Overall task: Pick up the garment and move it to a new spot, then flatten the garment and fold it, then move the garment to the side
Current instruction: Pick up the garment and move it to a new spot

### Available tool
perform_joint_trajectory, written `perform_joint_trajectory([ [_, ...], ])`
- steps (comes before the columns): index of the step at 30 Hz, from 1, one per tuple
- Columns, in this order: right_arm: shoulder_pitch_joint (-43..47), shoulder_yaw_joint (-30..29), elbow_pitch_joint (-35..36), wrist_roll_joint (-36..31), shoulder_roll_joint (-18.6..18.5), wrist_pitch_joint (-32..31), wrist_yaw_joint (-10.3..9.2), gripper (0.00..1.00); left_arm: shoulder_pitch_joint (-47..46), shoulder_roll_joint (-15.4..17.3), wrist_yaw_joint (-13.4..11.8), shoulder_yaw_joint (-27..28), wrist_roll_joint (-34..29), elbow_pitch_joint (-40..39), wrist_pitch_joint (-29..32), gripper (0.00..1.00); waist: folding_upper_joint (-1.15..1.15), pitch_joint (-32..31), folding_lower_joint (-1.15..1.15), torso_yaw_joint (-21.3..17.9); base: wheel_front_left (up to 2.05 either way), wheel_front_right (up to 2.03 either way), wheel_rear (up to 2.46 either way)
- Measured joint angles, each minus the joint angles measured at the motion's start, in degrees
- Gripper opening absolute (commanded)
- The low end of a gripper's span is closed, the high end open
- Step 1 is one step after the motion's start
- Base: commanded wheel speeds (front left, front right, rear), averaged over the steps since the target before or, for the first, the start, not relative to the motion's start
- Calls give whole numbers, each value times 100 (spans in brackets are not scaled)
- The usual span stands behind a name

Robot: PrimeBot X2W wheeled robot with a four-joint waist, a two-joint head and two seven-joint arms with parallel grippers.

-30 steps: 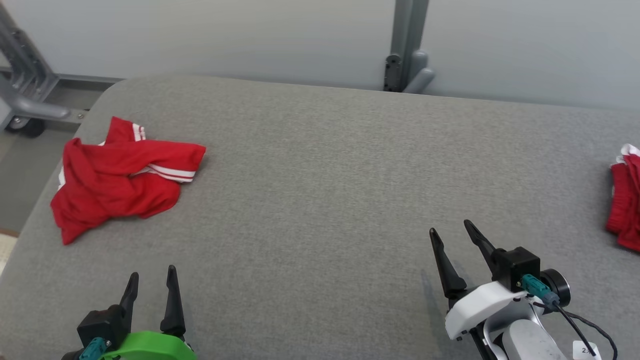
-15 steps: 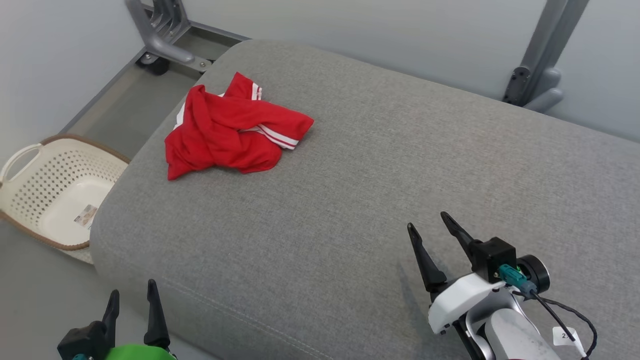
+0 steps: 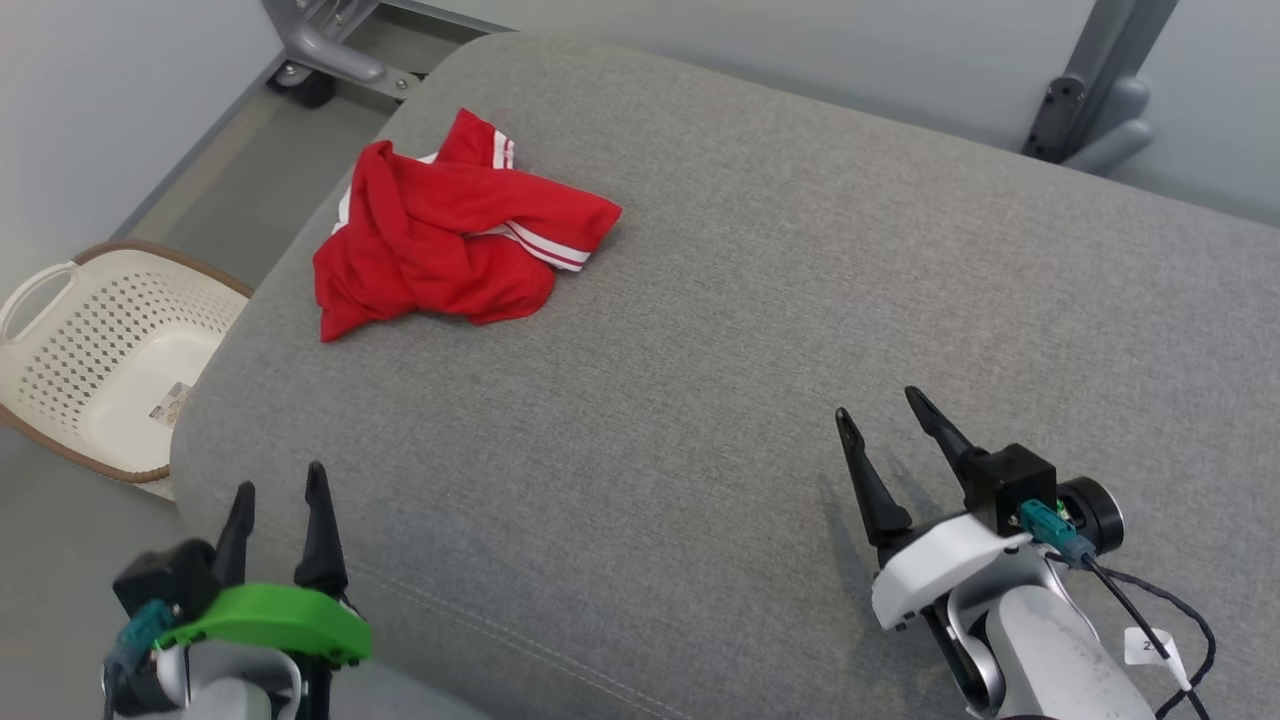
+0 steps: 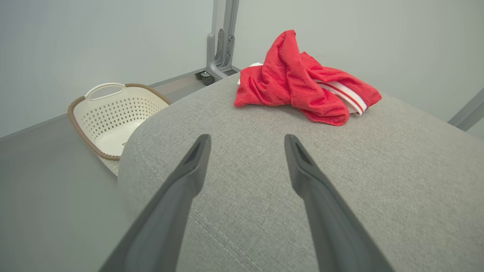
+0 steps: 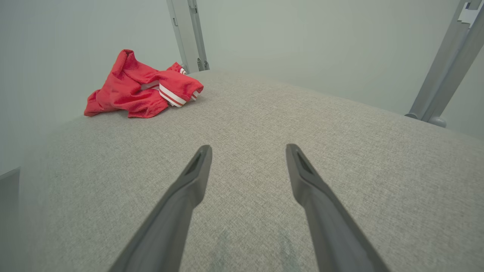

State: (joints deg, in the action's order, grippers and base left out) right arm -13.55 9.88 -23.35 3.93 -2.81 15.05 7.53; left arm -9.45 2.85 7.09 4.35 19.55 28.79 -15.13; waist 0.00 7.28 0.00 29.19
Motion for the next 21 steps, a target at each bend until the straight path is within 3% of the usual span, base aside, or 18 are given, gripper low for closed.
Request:
perform_joint_trajectory([
  [14,-544,320,520,-222,-531,0,0,100,-2572,1102,24,-610,505,1210,0,100,0,1065,0,-666,0,0,0],
  [21,-682,324,597,-256,-616,0,0,100,-3295,1560,30,-846,724,2071,0,100,0,1495,1,-1127,0,0,0],
])
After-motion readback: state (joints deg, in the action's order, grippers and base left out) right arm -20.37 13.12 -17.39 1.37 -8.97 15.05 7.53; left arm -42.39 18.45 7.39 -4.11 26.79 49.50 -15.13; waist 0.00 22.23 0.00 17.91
